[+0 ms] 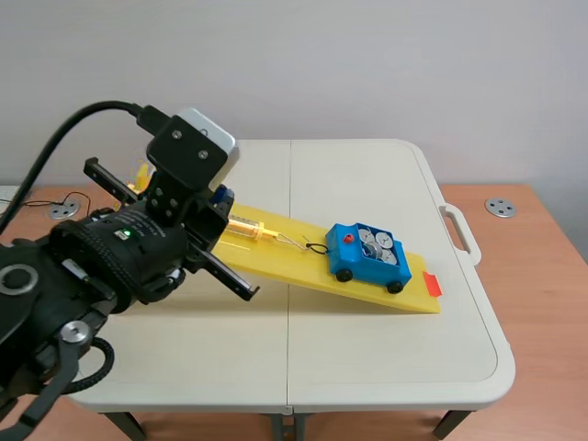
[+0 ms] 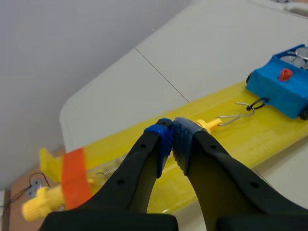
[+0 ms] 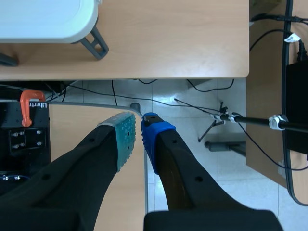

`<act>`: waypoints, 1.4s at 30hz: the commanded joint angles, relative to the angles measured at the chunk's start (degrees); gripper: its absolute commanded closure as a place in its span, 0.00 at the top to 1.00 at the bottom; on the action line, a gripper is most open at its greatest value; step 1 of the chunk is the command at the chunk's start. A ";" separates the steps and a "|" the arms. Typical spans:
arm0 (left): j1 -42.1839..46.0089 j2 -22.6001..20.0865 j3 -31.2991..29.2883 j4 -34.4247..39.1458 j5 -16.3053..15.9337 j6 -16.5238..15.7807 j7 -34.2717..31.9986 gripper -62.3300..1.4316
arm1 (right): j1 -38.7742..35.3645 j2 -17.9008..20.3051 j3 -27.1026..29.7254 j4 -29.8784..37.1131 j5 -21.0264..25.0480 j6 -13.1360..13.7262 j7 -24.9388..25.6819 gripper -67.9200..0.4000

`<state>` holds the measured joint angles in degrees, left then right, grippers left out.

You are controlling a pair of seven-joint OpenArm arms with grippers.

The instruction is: Place the four metal weights on the blue cart on the ramp.

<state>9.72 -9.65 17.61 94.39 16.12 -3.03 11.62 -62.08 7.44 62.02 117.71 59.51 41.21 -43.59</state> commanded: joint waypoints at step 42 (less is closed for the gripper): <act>38.69 -2.29 -5.81 33.64 -15.58 4.50 -10.60 1.00 | 34.05 13.66 -49.55 1.90 -19.80 0.92 19.39 0.88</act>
<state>48.66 -12.51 12.67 121.21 3.68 -2.92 9.10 -30.22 19.05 8.69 117.51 39.13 41.17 -33.34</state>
